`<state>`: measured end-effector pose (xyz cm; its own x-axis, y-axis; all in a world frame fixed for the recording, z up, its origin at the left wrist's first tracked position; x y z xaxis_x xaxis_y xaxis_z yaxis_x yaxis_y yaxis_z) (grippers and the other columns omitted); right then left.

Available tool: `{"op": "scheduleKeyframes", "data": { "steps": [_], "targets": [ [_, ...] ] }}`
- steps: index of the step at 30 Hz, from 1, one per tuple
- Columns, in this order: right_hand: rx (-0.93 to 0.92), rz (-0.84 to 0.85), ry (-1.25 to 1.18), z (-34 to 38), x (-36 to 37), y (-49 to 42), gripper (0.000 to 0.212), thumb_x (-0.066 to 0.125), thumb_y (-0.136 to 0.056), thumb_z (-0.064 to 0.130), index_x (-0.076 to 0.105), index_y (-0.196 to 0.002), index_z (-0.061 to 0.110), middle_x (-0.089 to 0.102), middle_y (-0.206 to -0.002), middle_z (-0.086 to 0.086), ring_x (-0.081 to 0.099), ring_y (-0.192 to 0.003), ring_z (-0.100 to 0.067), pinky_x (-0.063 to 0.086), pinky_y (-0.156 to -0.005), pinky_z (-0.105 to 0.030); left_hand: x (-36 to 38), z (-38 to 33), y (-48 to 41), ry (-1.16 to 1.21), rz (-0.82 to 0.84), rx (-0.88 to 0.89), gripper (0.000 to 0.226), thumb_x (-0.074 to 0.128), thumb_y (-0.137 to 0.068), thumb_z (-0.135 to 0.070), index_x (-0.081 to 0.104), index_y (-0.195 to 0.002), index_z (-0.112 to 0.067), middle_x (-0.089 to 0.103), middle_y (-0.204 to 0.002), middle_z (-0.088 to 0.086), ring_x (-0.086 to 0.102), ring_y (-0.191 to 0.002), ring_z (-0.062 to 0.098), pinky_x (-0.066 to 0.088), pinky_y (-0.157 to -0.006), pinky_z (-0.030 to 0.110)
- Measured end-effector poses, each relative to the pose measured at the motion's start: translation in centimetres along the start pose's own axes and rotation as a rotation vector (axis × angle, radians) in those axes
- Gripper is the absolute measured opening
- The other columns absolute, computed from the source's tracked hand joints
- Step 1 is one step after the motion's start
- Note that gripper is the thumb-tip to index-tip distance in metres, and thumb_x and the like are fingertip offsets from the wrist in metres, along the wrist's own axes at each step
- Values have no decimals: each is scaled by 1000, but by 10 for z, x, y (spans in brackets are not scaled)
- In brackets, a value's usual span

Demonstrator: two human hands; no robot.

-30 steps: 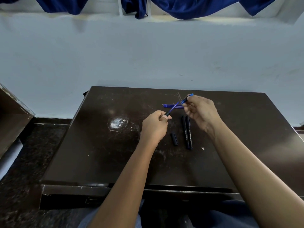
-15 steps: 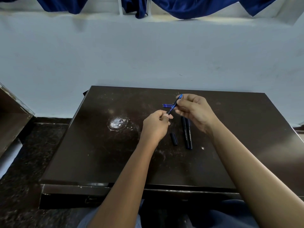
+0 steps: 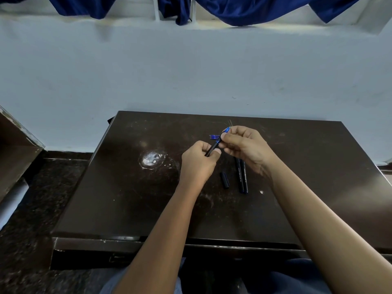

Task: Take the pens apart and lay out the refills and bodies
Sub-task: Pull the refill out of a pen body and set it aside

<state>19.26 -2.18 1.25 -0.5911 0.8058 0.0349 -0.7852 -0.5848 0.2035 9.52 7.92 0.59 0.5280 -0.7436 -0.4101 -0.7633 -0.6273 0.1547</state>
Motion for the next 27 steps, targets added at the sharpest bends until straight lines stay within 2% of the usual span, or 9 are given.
{"op": "scheduleKeyframes", "data": {
  "steps": [4,7,10,12,14,16,20,22,27],
  "targets": [
    [-4,-26,-17,1,-2,0,7,67,-86,15,61,-85,11,64,-68,0,62,-64,-5,51,-68,-20,8,-1,0,80,44,-56,40,40,-99,-38,68,-90,-10,70,-77,-1,59,-63,7,44,-58,17],
    [4,-31,-16,-1,-5,-1,6,67,-85,14,63,-89,11,64,-70,0,62,-64,-6,51,-68,-21,7,-2,-1,72,39,-29,36,41,-99,-29,71,-89,-11,66,-70,-6,56,-61,4,44,-65,19],
    [14,-28,-8,-2,-5,-1,8,66,-87,13,67,-95,12,65,-71,0,62,-64,-6,51,-67,-20,1,-3,0,17,-25,24,17,57,-92,-28,65,-91,-13,63,-77,-7,54,-65,3,40,-58,14],
    [17,-29,-4,-3,-4,-1,7,65,-87,13,69,-93,13,65,-72,0,62,-64,-5,51,-66,-18,0,-2,0,14,-48,20,29,55,-92,-36,66,-89,-9,66,-79,-1,57,-65,5,39,-56,15],
    [16,-34,-2,-3,-5,-1,4,66,-87,14,69,-90,14,66,-73,0,63,-64,-4,51,-65,-18,2,-1,0,52,-17,-33,45,41,-98,-40,69,-89,-6,70,-79,4,62,-64,9,42,-56,19],
    [16,-38,3,-3,-6,-1,4,67,-87,14,69,-89,13,66,-72,0,63,-65,-5,50,-65,-18,6,0,1,85,29,-81,46,36,-100,-36,71,-90,-9,69,-75,-1,62,-62,7,41,-55,17],
    [31,-34,23,-5,-6,-1,4,67,-86,16,69,-87,13,65,-68,0,61,-63,-5,51,-66,-19,6,3,-1,41,25,-25,21,59,-90,-35,66,-82,-16,67,-77,-2,65,-74,11,54,-68,28],
    [32,-29,18,-5,-5,-1,4,67,-86,17,69,-86,13,65,-68,1,61,-63,-5,51,-66,-18,7,3,-1,42,32,-27,21,62,-87,-38,62,-81,-17,66,-78,-2,66,-77,13,56,-73,31],
    [28,-35,30,-6,-6,-2,6,68,-86,18,70,-86,12,65,-67,1,61,-61,-3,50,-65,-18,9,2,1,131,52,-129,42,36,-101,-33,70,-95,-8,70,-84,2,66,-72,12,54,-64,27]
  ]
}}
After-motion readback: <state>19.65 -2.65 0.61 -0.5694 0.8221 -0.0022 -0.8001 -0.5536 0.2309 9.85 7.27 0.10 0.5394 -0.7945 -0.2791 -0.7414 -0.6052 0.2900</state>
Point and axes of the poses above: each hand's wrist, its own y-axis away from the middle knuckle, its own x-axis out of the palm, z = x × y, the point moved 7 cm from there along -y, towards the middle knuckle
